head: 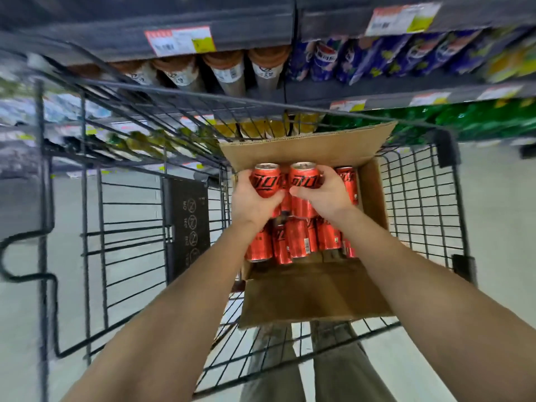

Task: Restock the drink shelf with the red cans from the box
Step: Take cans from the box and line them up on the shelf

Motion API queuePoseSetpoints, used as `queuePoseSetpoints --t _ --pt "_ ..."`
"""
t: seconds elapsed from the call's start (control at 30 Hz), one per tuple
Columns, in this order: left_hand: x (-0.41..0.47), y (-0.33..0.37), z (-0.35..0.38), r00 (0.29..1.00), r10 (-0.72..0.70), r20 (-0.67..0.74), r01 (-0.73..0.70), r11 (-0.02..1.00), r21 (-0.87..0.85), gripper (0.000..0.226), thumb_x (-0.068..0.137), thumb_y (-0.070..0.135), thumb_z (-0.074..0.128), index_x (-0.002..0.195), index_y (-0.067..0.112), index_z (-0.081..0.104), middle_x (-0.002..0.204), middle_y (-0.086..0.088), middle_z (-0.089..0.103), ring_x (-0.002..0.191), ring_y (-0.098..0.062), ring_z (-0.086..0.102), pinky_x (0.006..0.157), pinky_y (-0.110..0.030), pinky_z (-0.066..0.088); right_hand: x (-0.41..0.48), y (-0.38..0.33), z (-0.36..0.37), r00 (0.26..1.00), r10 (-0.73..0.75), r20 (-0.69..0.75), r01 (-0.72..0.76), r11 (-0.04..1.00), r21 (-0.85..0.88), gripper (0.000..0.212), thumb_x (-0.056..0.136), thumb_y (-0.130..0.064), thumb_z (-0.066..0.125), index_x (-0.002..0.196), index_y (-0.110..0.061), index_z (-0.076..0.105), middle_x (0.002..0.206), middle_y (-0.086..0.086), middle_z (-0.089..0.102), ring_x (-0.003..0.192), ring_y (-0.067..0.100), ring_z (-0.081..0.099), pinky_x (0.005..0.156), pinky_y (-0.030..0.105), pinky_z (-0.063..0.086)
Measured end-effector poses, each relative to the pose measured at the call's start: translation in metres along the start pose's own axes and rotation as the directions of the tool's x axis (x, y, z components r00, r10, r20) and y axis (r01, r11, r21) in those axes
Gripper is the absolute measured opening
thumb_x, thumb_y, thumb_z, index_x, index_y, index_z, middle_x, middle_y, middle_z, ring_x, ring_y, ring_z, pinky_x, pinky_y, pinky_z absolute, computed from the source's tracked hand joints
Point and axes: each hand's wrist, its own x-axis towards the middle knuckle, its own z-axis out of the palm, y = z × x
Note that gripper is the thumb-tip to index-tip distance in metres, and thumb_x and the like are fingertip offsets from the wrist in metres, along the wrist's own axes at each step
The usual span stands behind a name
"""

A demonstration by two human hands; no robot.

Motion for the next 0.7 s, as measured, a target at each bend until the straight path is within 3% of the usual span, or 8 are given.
queuePoseSetpoints --t 0.1,0.2,0.27,0.4,0.5,0.57,0.63,0.7 --pt "-0.029 0.037 -0.029 0.995 0.101 0.003 -0.101 0.995 -0.020 0.080 0.072 0.040 0.090 0.136 0.018 0.048 0.127 -0.001 0.067 0.115 -0.017 0.064 0.098 -0.025 0.047 -0.036 -0.032 -0.032 0.999 -0.037 -0.008 0.038 0.998 0.042 0.066 0.064 -0.018 0.094 0.123 -0.016 0.063 0.108 -0.004 0.071 0.099 0.011 0.067 0.096 0.030 0.054" --pt "-0.055 0.078 -0.051 0.979 0.204 -0.010 -0.205 0.977 -0.066 0.081 0.066 0.044 0.091 0.131 0.023 0.049 0.121 0.003 0.070 0.111 -0.014 0.067 0.099 -0.028 0.050 -0.067 -0.062 -0.066 0.993 -0.113 -0.045 0.116 0.991 0.071 0.068 0.067 -0.013 0.092 0.127 -0.015 0.060 0.106 -0.007 0.066 0.098 0.009 0.064 0.082 0.005 0.048" --pt "-0.072 0.106 -0.061 0.959 0.284 -0.024 -0.285 0.955 -0.084 0.080 0.060 0.053 0.088 0.125 0.031 0.048 0.116 0.008 0.070 0.106 -0.010 0.068 0.098 -0.036 0.054 -0.089 -0.082 -0.092 0.982 -0.162 -0.098 0.170 0.982 0.078 0.064 0.068 -0.015 0.092 0.125 -0.014 0.063 0.106 -0.007 0.067 0.094 0.007 0.065 0.075 0.000 0.045" --pt "-0.114 0.167 -0.079 0.895 0.446 -0.030 -0.447 0.889 -0.102 0.071 0.068 0.043 0.092 0.120 0.034 0.045 0.107 0.017 0.065 0.100 -0.003 0.065 0.094 -0.024 0.051 -0.135 -0.116 -0.151 0.951 -0.238 -0.197 0.263 0.959 0.107 0.066 0.066 -0.021 0.093 0.125 -0.013 0.067 0.106 -0.002 0.073 0.082 -0.008 0.065 0.078 0.012 0.051" --pt "-0.144 0.218 -0.083 0.834 0.551 -0.046 -0.552 0.827 -0.110 0.068 0.071 0.035 0.092 0.121 0.031 0.048 0.108 0.015 0.063 0.102 -0.006 0.063 0.093 -0.026 0.050 -0.174 -0.136 -0.201 0.918 -0.278 -0.284 0.318 0.943 0.104 0.081 0.059 -0.039 0.094 0.130 -0.016 0.063 0.113 -0.004 0.071 0.098 0.008 0.068 0.094 0.032 0.056" --pt "-0.165 0.253 -0.080 0.790 0.612 -0.046 -0.613 0.782 -0.114 0.072 0.073 0.033 0.092 0.131 0.027 0.050 0.114 0.012 0.061 0.105 -0.006 0.060 0.094 -0.025 0.047 -0.196 -0.140 -0.237 0.892 -0.323 -0.317 0.361 0.930 0.066 0.080 0.060 -0.039 0.093 0.130 -0.018 0.061 0.116 -0.006 0.069 0.105 0.012 0.066 0.098 0.040 0.054" --pt "-0.189 0.284 -0.073 0.752 0.658 -0.034 -0.657 0.746 -0.113 0.075 0.075 0.030 0.091 0.138 0.024 0.050 0.117 0.012 0.060 0.105 -0.003 0.058 0.093 -0.020 0.045 -0.219 -0.139 -0.275 0.858 -0.344 -0.382 0.397 0.915 0.067 0.087 0.054 -0.049 0.091 0.131 -0.022 0.060 0.119 -0.007 0.070 0.108 0.012 0.067 0.099 0.042 0.054" --pt "-0.215 0.310 -0.060 0.707 0.707 -0.022 -0.705 0.701 -0.102 0.074 0.075 0.029 0.090 0.139 0.024 0.051 0.117 0.011 0.061 0.103 0.000 0.058 0.094 -0.022 0.048 -0.245 -0.131 -0.314 0.832 -0.348 -0.432 0.415 0.908 0.066 0.089 0.058 -0.045 0.091 0.136 -0.018 0.056 0.120 -0.009 0.066 0.108 0.009 0.064 0.099 0.034 0.051"
